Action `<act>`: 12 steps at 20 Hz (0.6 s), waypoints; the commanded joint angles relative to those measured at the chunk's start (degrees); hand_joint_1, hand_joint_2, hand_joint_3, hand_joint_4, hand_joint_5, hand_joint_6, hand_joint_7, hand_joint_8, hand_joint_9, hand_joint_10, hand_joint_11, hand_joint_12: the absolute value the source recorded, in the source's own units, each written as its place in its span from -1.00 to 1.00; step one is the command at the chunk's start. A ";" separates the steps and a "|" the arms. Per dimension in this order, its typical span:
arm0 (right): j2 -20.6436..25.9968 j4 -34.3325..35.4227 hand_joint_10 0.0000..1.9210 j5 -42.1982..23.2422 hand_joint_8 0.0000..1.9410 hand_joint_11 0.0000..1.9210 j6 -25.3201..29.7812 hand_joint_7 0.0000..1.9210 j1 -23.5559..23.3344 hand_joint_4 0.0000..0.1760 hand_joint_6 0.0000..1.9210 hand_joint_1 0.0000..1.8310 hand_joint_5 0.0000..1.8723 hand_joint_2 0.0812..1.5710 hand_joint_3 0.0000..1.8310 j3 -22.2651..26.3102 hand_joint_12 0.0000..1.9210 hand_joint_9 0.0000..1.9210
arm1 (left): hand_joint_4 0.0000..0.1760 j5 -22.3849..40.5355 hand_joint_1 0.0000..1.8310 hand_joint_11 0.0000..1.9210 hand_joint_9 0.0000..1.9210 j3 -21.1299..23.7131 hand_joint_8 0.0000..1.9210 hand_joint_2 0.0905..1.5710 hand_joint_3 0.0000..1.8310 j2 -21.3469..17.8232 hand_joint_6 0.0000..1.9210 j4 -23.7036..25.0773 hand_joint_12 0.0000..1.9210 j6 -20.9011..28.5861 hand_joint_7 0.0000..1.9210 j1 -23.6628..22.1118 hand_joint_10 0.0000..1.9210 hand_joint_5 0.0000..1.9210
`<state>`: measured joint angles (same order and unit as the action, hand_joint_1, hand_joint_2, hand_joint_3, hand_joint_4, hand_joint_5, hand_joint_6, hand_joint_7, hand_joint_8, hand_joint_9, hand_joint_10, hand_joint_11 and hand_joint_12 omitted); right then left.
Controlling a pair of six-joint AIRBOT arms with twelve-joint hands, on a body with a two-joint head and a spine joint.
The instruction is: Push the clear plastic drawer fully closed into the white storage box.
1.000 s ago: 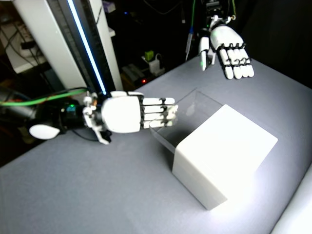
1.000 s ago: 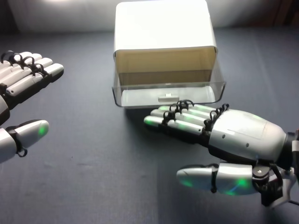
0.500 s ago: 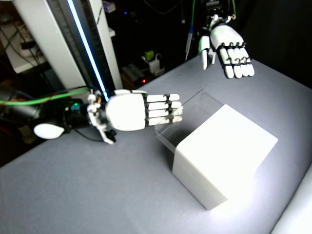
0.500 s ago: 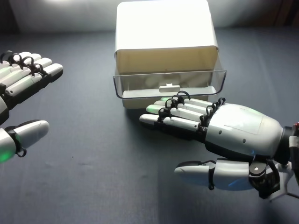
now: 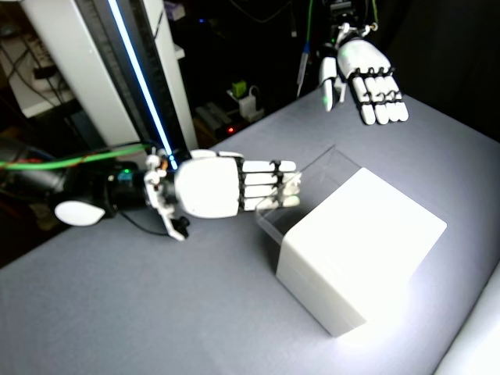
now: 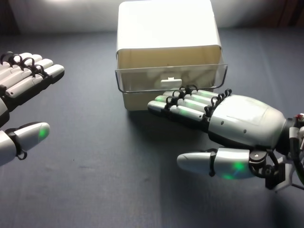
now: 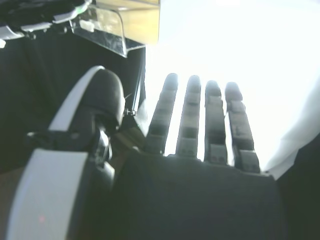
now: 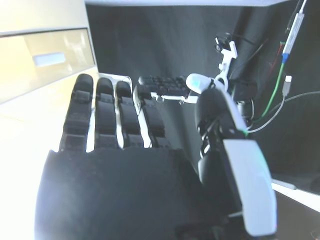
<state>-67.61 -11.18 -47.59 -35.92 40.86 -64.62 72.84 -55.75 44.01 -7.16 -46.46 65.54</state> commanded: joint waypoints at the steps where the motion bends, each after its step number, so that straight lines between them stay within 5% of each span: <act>1: 0.03 2.32 -1.00 -7.47 -1.00 -1.00 -0.41 -1.00 -1.32 -1.00 -1.00 -0.78 -1.00 0.82 -0.99 -0.66 -1.00 -1.00 | -1.00 6.83 -1.00 -1.00 -1.00 -0.04 -1.00 0.99 -0.96 -0.21 -1.00 -1.14 -1.00 0.05 -1.00 -0.19 -1.00 -1.00; 4: -0.24 3.89 -1.00 -6.42 -1.00 -1.00 -1.27 -1.00 -1.66 -1.00 -1.00 -0.66 -1.00 0.79 -1.00 -1.51 -1.00 -1.00 | -1.00 6.86 -1.00 -1.00 -1.00 -0.08 -1.00 0.99 -0.96 -0.15 -1.00 -1.14 -1.00 0.05 -1.00 -0.19 -1.00 -1.00; 7: -0.57 5.45 -1.00 -5.34 -1.00 -1.00 -2.35 -1.00 -1.99 -1.00 -1.00 -0.85 -1.00 0.82 -0.99 -2.24 -1.00 -1.00 | -1.00 6.87 -1.00 -1.00 -1.00 -0.10 -1.00 0.99 -0.97 -0.09 -1.00 -1.14 -1.00 0.05 -1.00 -0.19 -1.00 -1.00; 10: -0.88 7.04 -1.00 -4.77 -1.00 -1.00 -2.75 -1.00 -2.36 -1.00 -1.00 -0.51 -1.00 0.77 -1.00 -3.23 -1.00 -1.00 | -1.00 6.85 -1.00 -1.00 -1.00 -0.15 -1.00 1.00 -0.96 -0.01 -1.00 -1.14 -1.00 0.05 -1.00 -0.19 -1.00 -1.00; 12: -0.91 8.03 -1.00 -4.69 -1.00 -1.00 -2.90 -1.00 -2.61 -1.00 -1.00 -0.45 -1.00 0.76 -1.00 -3.79 -1.00 -1.00 | -1.00 6.85 -1.00 -1.00 -1.00 -0.19 -1.00 1.00 -0.96 0.06 -1.00 -1.14 -1.00 0.05 -1.00 -0.19 -1.00 -1.00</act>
<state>-68.84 -5.65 -45.01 -38.89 39.33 -68.01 72.82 -55.77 44.07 -7.16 -46.48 65.54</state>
